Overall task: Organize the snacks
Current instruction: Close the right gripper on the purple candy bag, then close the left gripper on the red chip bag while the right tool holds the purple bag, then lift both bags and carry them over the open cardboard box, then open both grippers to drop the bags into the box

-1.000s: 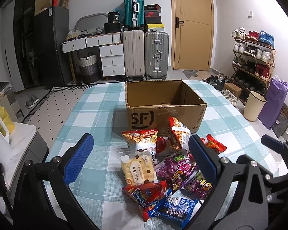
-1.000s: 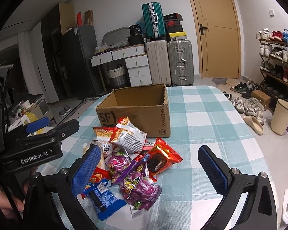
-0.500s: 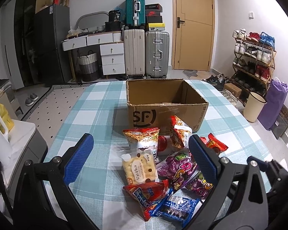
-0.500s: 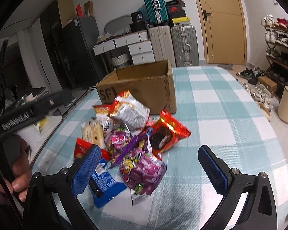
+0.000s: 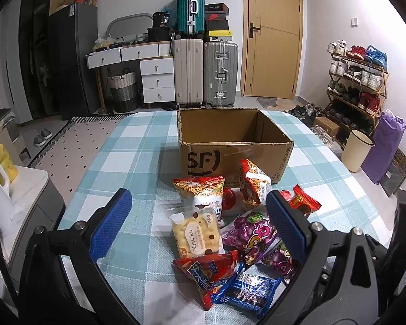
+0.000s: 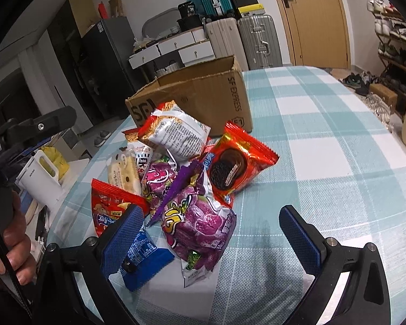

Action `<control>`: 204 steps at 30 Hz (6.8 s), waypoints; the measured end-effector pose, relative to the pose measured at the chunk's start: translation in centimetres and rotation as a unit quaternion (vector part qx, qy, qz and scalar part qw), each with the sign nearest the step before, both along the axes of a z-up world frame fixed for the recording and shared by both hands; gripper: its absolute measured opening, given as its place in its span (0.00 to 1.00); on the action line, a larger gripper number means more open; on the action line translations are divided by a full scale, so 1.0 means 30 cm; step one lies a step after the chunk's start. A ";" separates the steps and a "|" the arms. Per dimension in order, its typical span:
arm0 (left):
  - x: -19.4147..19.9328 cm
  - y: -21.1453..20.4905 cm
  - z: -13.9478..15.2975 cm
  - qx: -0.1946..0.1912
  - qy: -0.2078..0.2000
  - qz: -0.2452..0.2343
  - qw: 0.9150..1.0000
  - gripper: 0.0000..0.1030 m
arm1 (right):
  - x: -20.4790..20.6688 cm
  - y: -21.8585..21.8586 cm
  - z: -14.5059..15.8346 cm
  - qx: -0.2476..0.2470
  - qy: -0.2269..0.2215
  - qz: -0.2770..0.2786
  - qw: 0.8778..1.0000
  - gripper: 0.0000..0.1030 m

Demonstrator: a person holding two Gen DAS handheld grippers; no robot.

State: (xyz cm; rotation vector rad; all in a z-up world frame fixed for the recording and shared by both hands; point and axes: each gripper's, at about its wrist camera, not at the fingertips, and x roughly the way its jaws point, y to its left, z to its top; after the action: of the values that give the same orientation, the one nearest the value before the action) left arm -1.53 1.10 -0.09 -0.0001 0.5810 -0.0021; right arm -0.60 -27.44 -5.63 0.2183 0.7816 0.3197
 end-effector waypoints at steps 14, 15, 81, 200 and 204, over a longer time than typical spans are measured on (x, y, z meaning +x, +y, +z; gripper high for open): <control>0.000 0.007 -0.008 -0.003 0.002 0.003 1.000 0.96 | 0.032 0.003 -0.063 0.029 0.023 0.013 0.999 0.80; 0.004 0.011 -0.008 -0.004 0.003 0.004 1.000 0.96 | 0.031 0.004 -0.067 0.030 0.025 0.014 0.999 0.77; 0.082 0.080 -0.290 -0.030 0.116 -0.025 0.993 0.99 | -0.067 -0.073 0.005 0.041 -0.007 0.011 0.999 0.38; 0.926 0.050 0.120 -0.042 0.049 -0.132 0.989 0.50 | 0.700 0.059 0.364 -0.023 -0.102 0.056 0.993 0.72; 0.861 0.044 0.128 -0.040 0.047 -0.131 0.990 0.54 | 0.648 0.052 0.385 -0.025 -0.107 0.053 0.993 0.72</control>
State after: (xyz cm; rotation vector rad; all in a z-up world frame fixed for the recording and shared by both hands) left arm 24.30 2.42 3.74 -0.0018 0.6708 -0.2812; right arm 18.85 -25.90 5.91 0.0930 0.5896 0.4165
